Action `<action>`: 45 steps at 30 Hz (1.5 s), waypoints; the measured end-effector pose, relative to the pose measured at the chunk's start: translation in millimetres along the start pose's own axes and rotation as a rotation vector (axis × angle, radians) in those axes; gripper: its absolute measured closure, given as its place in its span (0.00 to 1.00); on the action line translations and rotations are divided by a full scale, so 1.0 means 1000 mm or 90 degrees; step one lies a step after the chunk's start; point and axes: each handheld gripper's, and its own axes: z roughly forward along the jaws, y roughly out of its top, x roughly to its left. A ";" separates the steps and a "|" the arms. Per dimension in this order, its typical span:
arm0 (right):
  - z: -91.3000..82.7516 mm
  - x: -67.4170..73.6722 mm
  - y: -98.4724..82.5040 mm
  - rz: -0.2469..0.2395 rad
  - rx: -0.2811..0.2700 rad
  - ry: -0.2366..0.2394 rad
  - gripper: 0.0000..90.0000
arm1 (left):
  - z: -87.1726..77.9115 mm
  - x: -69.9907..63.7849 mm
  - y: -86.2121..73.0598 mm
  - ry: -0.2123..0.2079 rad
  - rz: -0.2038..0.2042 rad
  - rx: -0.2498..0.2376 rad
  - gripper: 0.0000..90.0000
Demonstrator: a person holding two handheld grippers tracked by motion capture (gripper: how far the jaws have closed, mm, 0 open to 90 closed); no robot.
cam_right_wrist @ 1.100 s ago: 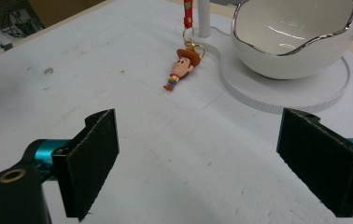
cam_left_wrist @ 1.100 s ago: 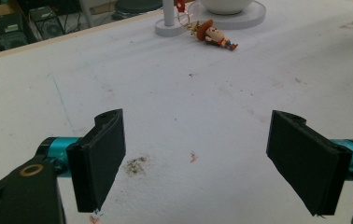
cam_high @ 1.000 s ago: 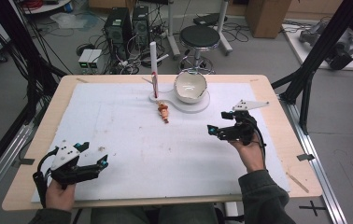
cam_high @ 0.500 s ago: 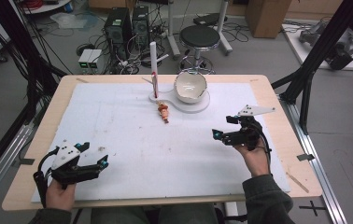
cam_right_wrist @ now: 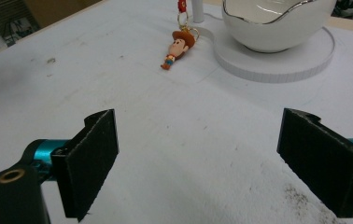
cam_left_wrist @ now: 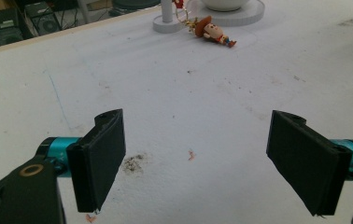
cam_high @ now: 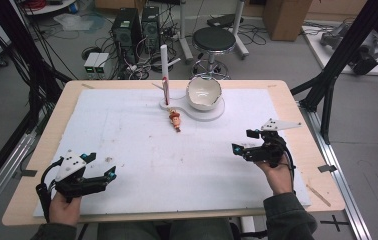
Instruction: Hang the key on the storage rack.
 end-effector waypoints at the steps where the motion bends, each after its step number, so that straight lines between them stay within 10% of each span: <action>1: -0.001 0.000 -0.001 -0.004 0.001 -0.004 0.13 | 0.000 0.000 0.000 0.000 0.000 0.001 0.22; 45: -0.034 0.004 -0.051 0.004 0.001 -0.035 0.13 | 0.005 0.005 -0.009 -0.017 -0.004 0.025 0.22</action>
